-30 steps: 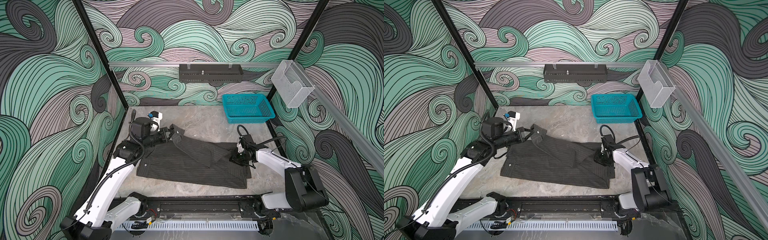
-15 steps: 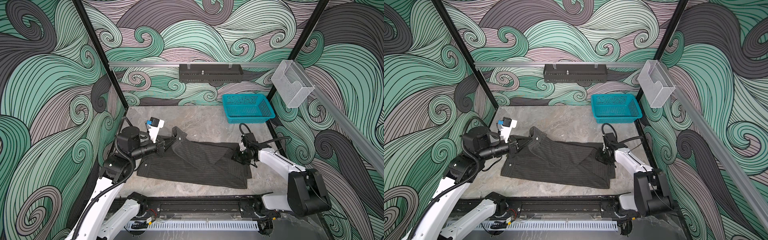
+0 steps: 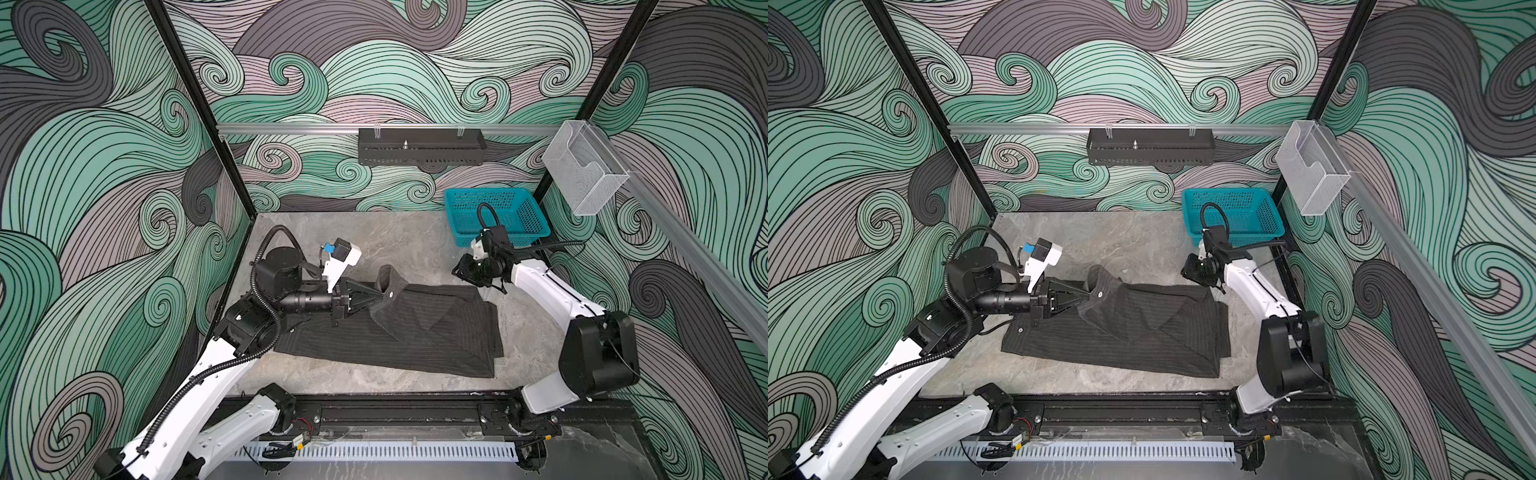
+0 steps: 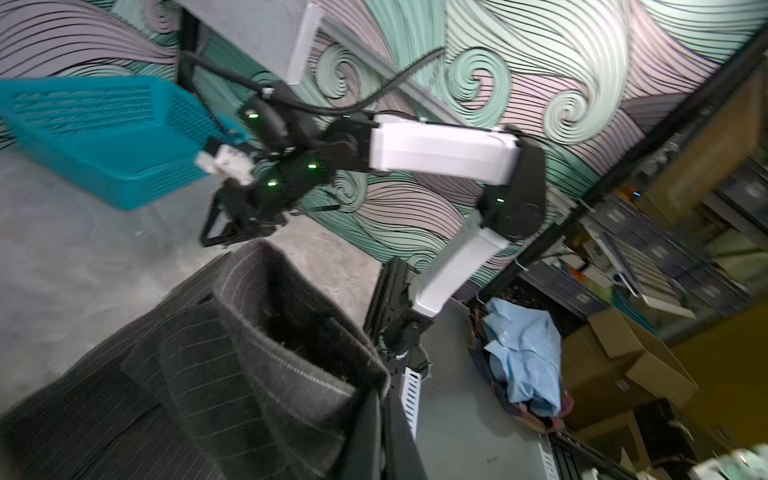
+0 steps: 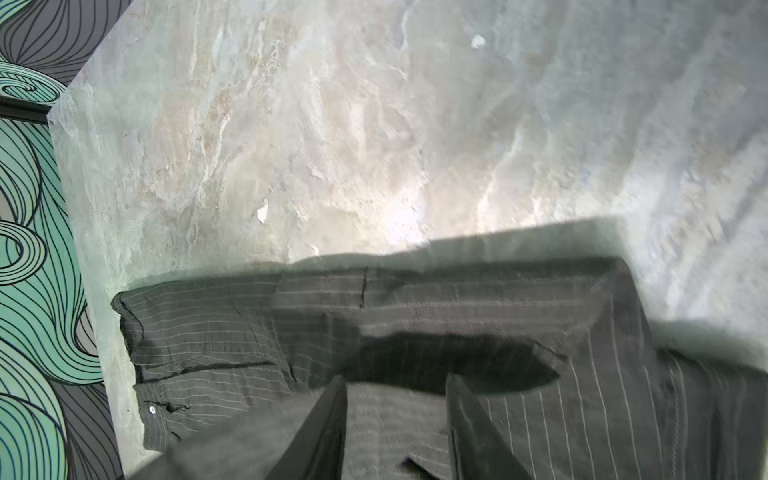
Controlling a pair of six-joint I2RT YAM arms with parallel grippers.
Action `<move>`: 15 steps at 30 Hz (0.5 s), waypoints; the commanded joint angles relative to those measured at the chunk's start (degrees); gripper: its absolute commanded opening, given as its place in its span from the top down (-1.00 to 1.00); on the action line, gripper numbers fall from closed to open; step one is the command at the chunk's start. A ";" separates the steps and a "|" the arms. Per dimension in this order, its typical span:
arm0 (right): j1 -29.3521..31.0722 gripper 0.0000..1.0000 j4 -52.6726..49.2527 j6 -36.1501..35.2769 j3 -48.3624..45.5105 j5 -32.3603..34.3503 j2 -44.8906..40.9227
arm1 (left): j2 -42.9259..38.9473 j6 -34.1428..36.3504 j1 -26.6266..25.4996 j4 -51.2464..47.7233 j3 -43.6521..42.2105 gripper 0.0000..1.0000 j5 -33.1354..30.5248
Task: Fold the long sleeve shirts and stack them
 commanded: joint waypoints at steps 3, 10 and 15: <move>-0.24 0.23 -3.94 -2.54 4.85 -2.87 4.90 | 0.86 4.79 -6.79 0.89 3.11 0.94 9.01; 0.34 0.35 -7.09 -5.96 3.58 -2.37 7.24 | 0.79 9.81 -11.31 -3.02 4.77 0.94 14.58; 0.22 0.43 -8.24 -7.35 1.21 -0.80 9.92 | 0.26 9.90 -13.78 -2.36 4.20 0.95 17.51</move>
